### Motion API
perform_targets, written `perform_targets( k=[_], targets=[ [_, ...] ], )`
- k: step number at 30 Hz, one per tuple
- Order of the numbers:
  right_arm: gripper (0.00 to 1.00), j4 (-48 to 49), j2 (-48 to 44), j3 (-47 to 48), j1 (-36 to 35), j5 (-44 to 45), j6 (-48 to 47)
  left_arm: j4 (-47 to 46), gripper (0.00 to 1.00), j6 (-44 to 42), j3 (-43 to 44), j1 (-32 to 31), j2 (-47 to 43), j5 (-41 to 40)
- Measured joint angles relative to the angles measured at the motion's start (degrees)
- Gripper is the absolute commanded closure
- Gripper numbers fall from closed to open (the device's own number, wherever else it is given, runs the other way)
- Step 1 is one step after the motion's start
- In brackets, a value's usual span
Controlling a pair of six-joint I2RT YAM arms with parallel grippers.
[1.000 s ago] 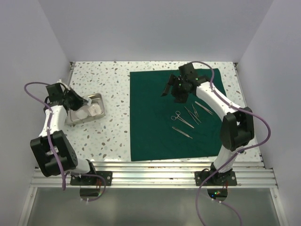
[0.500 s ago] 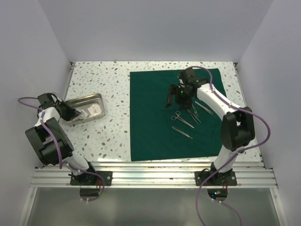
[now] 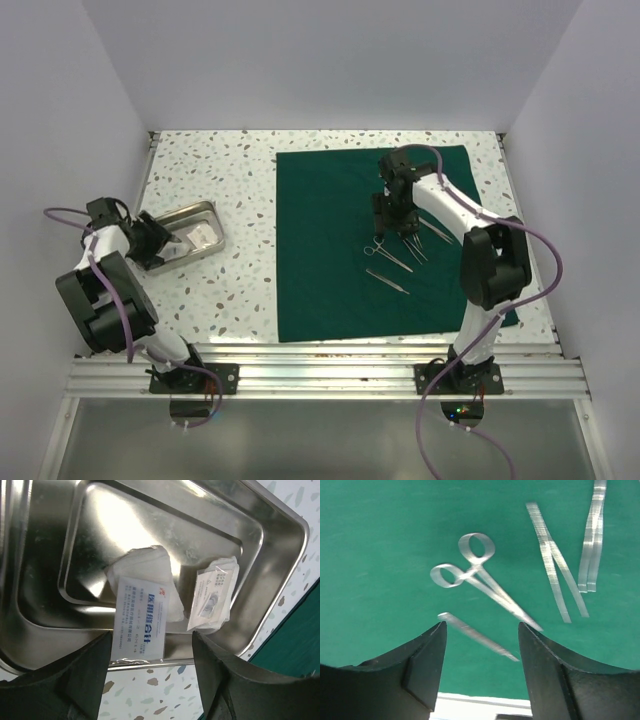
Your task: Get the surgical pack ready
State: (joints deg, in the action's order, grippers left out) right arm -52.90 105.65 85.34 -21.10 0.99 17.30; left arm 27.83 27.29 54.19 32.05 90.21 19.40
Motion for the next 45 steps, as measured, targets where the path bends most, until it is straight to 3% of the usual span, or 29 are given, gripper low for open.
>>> perform_targets(
  k=[9, 23, 27, 31, 34, 39, 45],
  targets=[
    [0.46, 0.0, 5.92, 1.92, 4.11, 8.63, -2.64, 4.02, 0.3, 1.4, 5.79, -7.04, -3.91, -1.64],
    [0.6, 4.92, 14.38, 5.51, 4.72, 9.77, -5.42, 0.9, 0.34, 4.42, 5.75, -22.32, -5.99, 3.98],
    [0.68, 5.27, 14.88, 5.84, 4.9, 9.51, -5.73, -2.03, 0.37, 4.79, 5.77, -27.74, -5.64, 7.21],
    [0.9, 5.86, 15.1, 5.84, 5.33, 8.81, -6.25, -5.53, 0.4, 5.11, 5.77, -32.13, -4.13, 11.17],
    [0.99, 6.34, 15.1, 5.84, 5.57, 8.26, -6.47, -7.98, 0.37, 5.11, 5.79, -34.86, -2.84, 13.92],
    [1.0, 6.21, 15.1, 6.23, 5.75, 7.8, -6.1, -10.69, 0.3, 5.07, 6.4, -38.91, -1.44, 17.55],
    [1.0, 4.9, 12.85, 10.64, 5.77, 2.05, -1.88, -12.02, 0.3, 5.05, 10.05, -45.07, 0.5, 17.99]
  ],
)
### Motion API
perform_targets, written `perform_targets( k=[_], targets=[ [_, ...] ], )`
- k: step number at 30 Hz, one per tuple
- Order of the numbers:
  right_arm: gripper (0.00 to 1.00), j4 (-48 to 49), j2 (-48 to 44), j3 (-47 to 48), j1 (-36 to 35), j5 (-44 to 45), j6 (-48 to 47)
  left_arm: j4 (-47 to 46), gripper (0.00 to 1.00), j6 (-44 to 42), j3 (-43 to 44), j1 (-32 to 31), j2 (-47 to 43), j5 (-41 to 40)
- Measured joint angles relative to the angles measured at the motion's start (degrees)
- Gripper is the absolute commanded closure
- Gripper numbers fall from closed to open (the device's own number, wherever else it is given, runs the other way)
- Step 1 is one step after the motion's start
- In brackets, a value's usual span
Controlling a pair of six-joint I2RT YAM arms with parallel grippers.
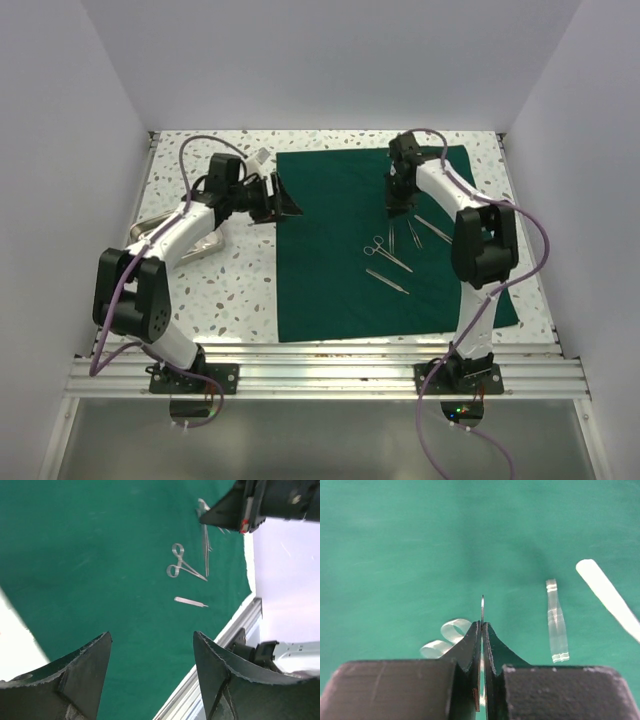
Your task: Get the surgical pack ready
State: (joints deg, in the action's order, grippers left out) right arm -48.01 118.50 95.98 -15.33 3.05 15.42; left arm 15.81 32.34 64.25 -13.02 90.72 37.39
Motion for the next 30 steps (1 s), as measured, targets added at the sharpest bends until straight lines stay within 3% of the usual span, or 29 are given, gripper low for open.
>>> perform_targets(
  k=[7, 12, 21, 24, 25, 28, 30],
  targets=[
    [1.0, 12.74, -12.22, -4.81, -0.52, -24.87, 11.72, -6.88, 0.29, 2.99, 1.84, -5.9, 2.1, 4.57],
    [1.0, 23.41, -13.77, -8.48, -3.89, -40.17, 18.36, -12.5, 0.3, 5.97, 1.11, -7.72, 2.25, 8.17],
    [1.0, 31.67, -13.9, -12.5, -9.7, -51.32, 24.13, -18.56, 0.34, 9.81, -4.7, -8.07, 1.57, 11.28],
    [1.0, 32.79, -13.9, -13.4, -9.79, -52.19, 25.38, -19.23, 0.46, 10.78, -6.43, -8.07, 0.44, 11.47],
    [1.0, 33.0, -13.92, -13.46, -9.79, -52.28, 25.68, -19.69, 0.6, 11.08, -6.88, -8.07, 0.07, 11.52],
    [1.0, 33.83, -14.03, -13.88, -9.9, -52.02, 26.45, -21.59, 0.88, 12.74, -7.89, -8.09, -0.96, 12.15],
    [1.0, 34.27, -14.25, -14.25, -9.88, -51.89, 27.34, -22.95, 1.0, 14.38, -8.87, -8.13, -1.68, 11.96]
  ],
)
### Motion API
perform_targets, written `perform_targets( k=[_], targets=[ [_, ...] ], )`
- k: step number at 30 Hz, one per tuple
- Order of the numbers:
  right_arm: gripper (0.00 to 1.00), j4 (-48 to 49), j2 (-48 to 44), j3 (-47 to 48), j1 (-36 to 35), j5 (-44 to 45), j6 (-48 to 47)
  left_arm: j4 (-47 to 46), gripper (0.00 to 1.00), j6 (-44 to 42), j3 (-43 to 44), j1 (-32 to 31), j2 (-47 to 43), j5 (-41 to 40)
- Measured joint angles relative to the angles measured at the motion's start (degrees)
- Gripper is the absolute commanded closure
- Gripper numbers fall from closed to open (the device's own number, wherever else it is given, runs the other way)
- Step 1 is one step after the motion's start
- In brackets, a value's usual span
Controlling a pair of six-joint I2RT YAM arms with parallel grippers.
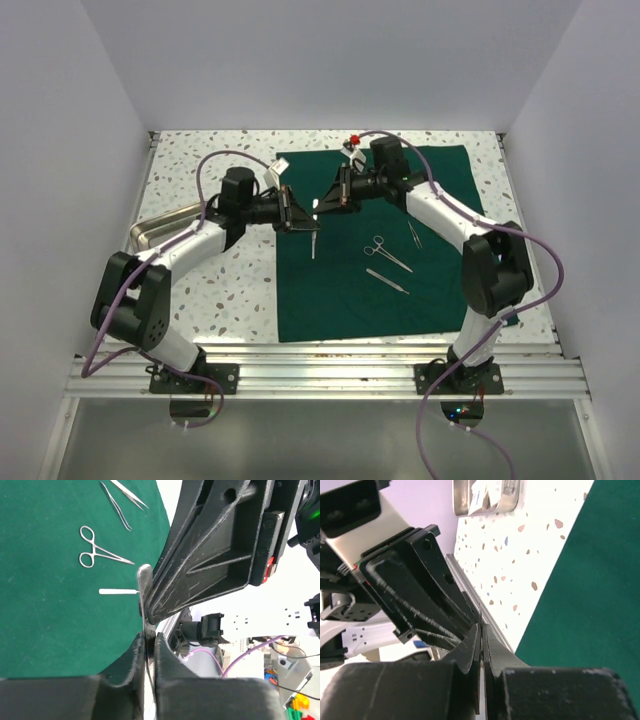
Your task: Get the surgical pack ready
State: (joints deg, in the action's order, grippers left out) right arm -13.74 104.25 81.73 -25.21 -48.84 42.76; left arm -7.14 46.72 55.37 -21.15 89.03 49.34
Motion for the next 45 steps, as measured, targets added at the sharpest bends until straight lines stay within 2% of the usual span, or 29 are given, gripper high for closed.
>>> perform_targets(
  k=[2, 3, 4, 6, 7, 8, 11, 13, 19, 22, 30, 37, 44, 45],
  targets=[
    [1.0, 0.04, -0.55, -0.26, -0.02, 0.72, 0.39, -1.62, 1.0, 1.25, -0.83, 0.35, -0.04, 0.13],
    [0.95, 0.07, -0.59, -0.28, -0.04, 1.07, 0.66, -1.99, 1.0, 1.81, -0.96, 0.35, -0.09, 0.09],
    [0.74, -0.02, -0.59, -0.28, -0.07, 1.38, 0.98, -2.19, 1.0, 2.19, -1.01, 0.39, -0.11, -0.04],
    [0.55, -0.92, -0.59, -0.04, -0.07, 2.86, 1.53, -2.45, 1.0, 2.32, -1.11, 0.5, -0.11, -0.09],
    [0.41, -2.6, -0.57, 0.57, 0.04, 4.79, 1.38, -2.62, 1.0, 2.32, -1.16, 0.83, -0.15, -0.02],
    [0.35, -4.48, -0.57, 1.14, 0.22, 6.82, 1.38, -2.67, 1.0, 2.34, -1.18, 1.03, -0.17, 0.07],
    [0.28, -11.65, -0.57, 3.87, 1.75, 13.44, -0.57, -1.46, 1.0, 2.19, -1.51, 4.09, -0.9, -0.63],
    [0.27, -17.31, -0.57, 6.25, 4.2, 18.6, -2.89, 1.75, 1.0, 1.92, -1.84, 9.25, -2.38, -2.97],
    [0.25, -27.5, -1.05, 9.42, 11.04, 29.53, -9.81, 12.59, 1.0, 2.29, -1.86, 32.28, -6.36, -15.58],
    [0.25, -29.59, -1.33, 8.15, 11.3, 30.93, -11.34, 16.96, 1.0, 3.8, -1.84, 37.31, -5.84, -21.33],
    [0.24, -33.07, -1.38, 5.51, 10.43, 31.36, -14.01, 27.04, 1.0, 13.05, -1.49, 41.9, -3.76, -36.26],
    [0.24, -33.0, -1.44, 2.95, 10.43, 31.08, -15.19, 28.94, 1.0, 25.68, -3.65, 42.38, -6.19, -48.52],
    [0.23, -32.68, -1.6, 1.18, 10.43, 29.64, -15.1, 30.75, 1.0, 34.95, -1.84, 41.94, -3.96, -54.23],
    [0.24, -32.59, -1.68, 0.94, 10.43, 29.46, -15.08, 30.75, 0.96, 36.24, -1.81, 41.68, -3.52, -54.66]
  ],
)
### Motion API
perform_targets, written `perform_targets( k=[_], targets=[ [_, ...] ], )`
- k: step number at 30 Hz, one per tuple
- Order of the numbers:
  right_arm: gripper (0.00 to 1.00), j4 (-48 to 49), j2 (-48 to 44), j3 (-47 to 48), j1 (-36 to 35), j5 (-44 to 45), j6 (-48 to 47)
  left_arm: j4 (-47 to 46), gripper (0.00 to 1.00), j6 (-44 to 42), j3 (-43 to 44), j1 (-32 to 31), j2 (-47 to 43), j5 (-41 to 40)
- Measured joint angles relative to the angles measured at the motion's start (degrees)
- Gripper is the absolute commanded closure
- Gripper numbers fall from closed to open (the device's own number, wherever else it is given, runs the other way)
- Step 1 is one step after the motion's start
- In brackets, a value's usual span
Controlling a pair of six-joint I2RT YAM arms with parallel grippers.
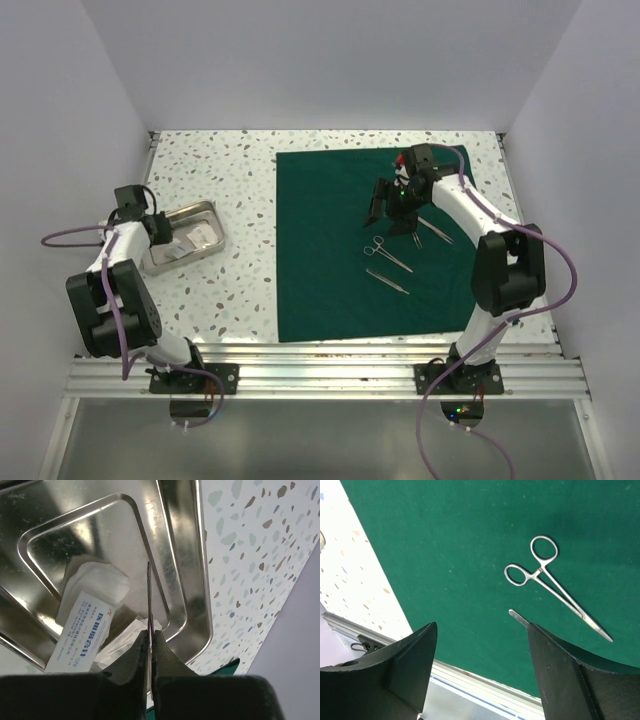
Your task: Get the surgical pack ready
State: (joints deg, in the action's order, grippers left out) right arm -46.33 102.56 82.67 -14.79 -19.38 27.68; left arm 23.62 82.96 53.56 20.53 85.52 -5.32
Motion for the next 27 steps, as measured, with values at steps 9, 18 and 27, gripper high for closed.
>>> perform_targets(
  k=[9, 18, 27],
  targets=[
    [0.23, 0.04, -1.05, -1.25, 0.0, -0.44, -0.22, 0.98, 0.2, 6.03, 0.22, -1.68, 2.97, -1.75],
    [0.22, -1.03, 0.7, 2.08, 0.0, 0.2, -0.83, 2.27, 0.01, 4.35, 2.08, -3.72, 2.34, -1.9],
    [0.31, -5.11, 9.68, 11.96, 1.6, 11.45, -5.09, 6.91, 0.01, -9.05, 8.07, -13.97, -0.52, -3.19]
  ],
)
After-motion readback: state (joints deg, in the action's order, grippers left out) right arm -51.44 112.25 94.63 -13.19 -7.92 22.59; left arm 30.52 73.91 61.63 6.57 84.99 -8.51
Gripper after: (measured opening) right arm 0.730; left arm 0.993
